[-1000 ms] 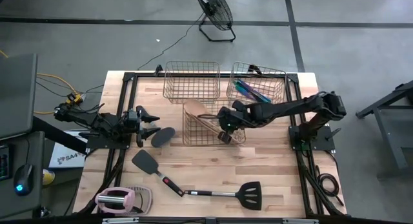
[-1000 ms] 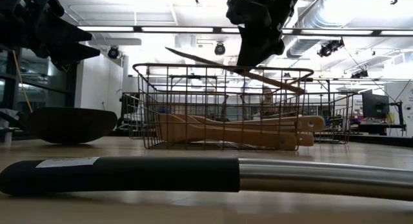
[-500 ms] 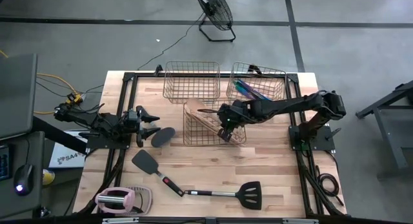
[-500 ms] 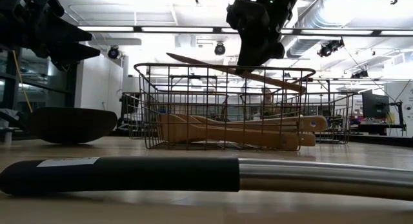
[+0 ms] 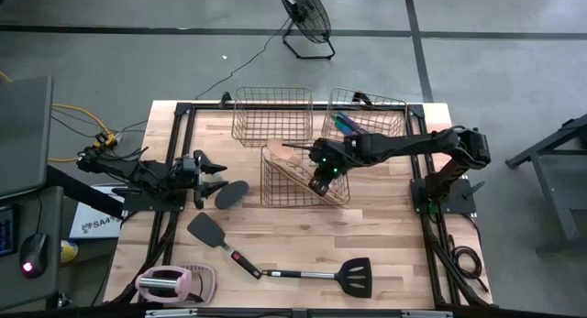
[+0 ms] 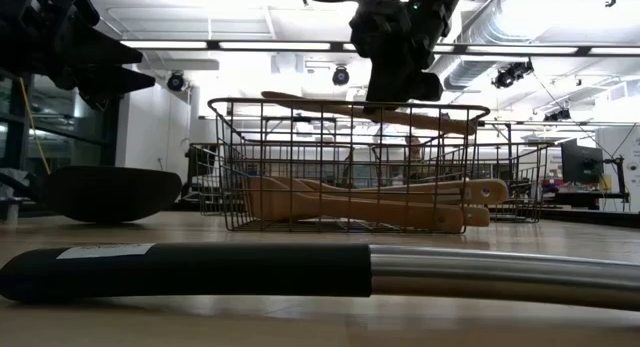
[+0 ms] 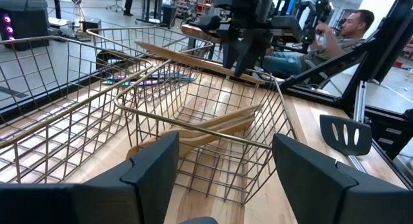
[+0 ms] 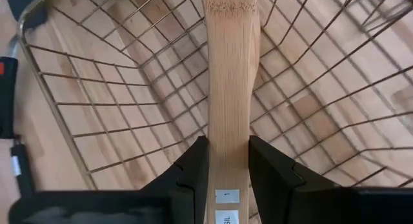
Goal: Pick & Place Kitchen Items
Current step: Put the wooden spatula into the bottom wire basket
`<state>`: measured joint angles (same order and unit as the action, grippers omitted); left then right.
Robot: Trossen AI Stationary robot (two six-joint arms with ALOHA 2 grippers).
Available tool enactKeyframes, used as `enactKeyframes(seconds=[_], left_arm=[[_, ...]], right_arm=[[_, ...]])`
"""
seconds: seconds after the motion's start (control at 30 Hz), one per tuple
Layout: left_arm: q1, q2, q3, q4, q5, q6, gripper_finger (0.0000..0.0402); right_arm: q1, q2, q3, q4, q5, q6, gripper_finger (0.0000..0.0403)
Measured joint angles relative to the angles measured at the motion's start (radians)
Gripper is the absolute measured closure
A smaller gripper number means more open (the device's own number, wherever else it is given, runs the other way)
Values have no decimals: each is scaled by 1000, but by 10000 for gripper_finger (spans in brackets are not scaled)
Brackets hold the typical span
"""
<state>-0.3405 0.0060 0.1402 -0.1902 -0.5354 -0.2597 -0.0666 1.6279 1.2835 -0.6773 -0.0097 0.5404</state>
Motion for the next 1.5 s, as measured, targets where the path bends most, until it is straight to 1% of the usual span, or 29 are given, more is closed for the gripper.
enactKeyframes(seconds=[0.2,0.7,1.03,1.17,1.37,1.5], left_arm=[[0,0,0,0,0,0,158],[0,0,0,0,0,0,158],[0,0,0,0,0,0,158],[0,0,0,0,0,0,158],[0,0,0,0,0,0,158],[0,0,0,0,0,0,158]], right_arm=[[2,0,0,0,-46,17,319],[8,25,0,-59,-49,58,316],[8,31,0,-75,-53,27,314],[8,31,0,-74,-53,-9,314],[6,31,0,-67,-45,-13,314],[6,53,0,-74,-57,-21,314]])
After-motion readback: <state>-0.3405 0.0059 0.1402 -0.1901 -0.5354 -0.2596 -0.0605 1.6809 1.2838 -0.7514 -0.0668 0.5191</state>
